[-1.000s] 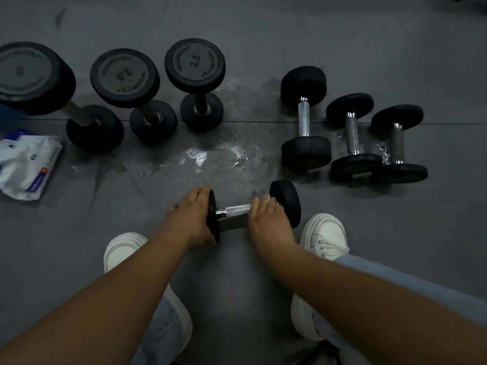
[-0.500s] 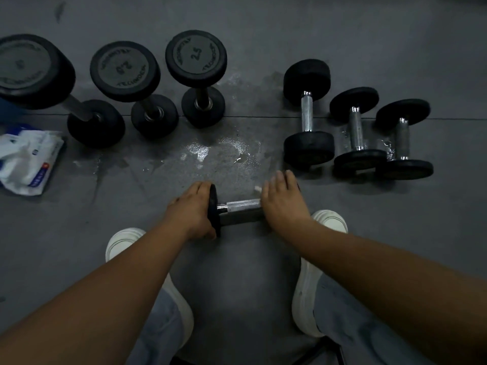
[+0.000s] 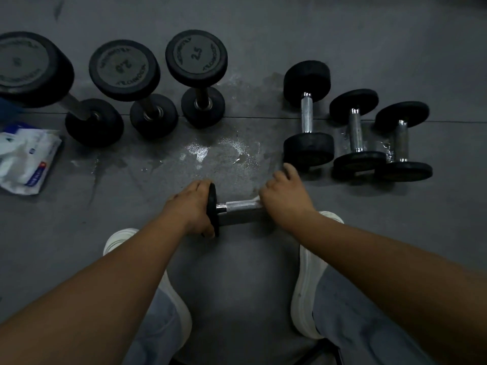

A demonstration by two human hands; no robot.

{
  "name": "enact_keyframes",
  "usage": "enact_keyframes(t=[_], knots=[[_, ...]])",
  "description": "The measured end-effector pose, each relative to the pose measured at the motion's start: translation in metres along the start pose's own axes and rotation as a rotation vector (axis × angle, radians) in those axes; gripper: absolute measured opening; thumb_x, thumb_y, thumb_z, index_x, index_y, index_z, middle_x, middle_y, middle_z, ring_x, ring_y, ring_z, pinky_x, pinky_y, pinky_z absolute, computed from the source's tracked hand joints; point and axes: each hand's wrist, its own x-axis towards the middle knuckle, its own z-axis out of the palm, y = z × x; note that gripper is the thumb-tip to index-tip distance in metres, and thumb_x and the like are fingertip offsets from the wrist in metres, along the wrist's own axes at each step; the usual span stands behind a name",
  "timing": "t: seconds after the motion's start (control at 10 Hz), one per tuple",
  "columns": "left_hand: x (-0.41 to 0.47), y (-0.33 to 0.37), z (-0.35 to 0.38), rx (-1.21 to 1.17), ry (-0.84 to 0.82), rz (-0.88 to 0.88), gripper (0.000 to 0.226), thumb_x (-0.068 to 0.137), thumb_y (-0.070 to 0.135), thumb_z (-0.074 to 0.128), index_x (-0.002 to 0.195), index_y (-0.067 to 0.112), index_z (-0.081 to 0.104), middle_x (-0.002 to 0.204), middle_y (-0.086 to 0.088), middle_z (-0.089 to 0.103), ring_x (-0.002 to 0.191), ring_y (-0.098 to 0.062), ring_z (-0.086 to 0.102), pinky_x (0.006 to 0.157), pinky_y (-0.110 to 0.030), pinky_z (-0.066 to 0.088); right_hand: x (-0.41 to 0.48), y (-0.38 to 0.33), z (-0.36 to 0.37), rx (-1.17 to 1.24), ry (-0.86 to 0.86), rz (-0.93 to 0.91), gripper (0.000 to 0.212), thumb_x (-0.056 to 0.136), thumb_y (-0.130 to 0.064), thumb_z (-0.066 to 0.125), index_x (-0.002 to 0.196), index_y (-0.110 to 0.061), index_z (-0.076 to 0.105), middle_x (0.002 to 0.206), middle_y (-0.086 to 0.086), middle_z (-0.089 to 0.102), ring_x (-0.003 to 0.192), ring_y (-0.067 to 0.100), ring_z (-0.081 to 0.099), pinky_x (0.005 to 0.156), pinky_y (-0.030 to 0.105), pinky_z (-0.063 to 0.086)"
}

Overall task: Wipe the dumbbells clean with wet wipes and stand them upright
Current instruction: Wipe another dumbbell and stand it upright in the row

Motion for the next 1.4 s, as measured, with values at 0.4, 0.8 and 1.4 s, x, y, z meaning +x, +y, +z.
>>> enact_keyframes(t=[0.4,0.8,1.4], knots=[[0.000,0.001,0.001,0.034,-0.011,-0.005,0.127,0.052,0.036,0.092,0.152,0.025,0.015,0.154,0.002,0.026,0.137,-0.023,0.039,0.109,-0.041,0.037,-0.019,-0.028,-0.002,-0.206,-0.337,-0.038,0.051,0.101,-0.028,0.028,0.142,0.000,0.039,0.147,0.026,0.037,0.141,0.045,0.021,0.116,0.058,0.003],[0.006,0.005,-0.014,0.052,-0.079,-0.018,0.129,0.047,0.036,0.094,0.151,0.023,0.018,0.153,0.000,0.032,0.135,-0.024,0.042,0.107,-0.044,0.041,-0.018,-0.059,-0.013,1.164,-0.059,0.649,0.016,0.088,-0.019,0.053,0.092,-0.013,0.068,0.082,0.002,0.067,0.075,0.018,0.062,0.071,0.027,0.046],[-0.003,0.000,0.006,0.015,0.027,0.026,0.126,0.053,0.032,0.091,0.153,0.023,0.014,0.153,0.001,0.025,0.136,-0.025,0.039,0.108,-0.040,0.038,0.006,-0.074,0.026,3.081,0.149,1.541,0.024,0.098,-0.004,0.042,0.116,-0.008,0.058,0.134,0.006,0.056,0.130,0.019,0.048,0.112,0.031,0.028]])
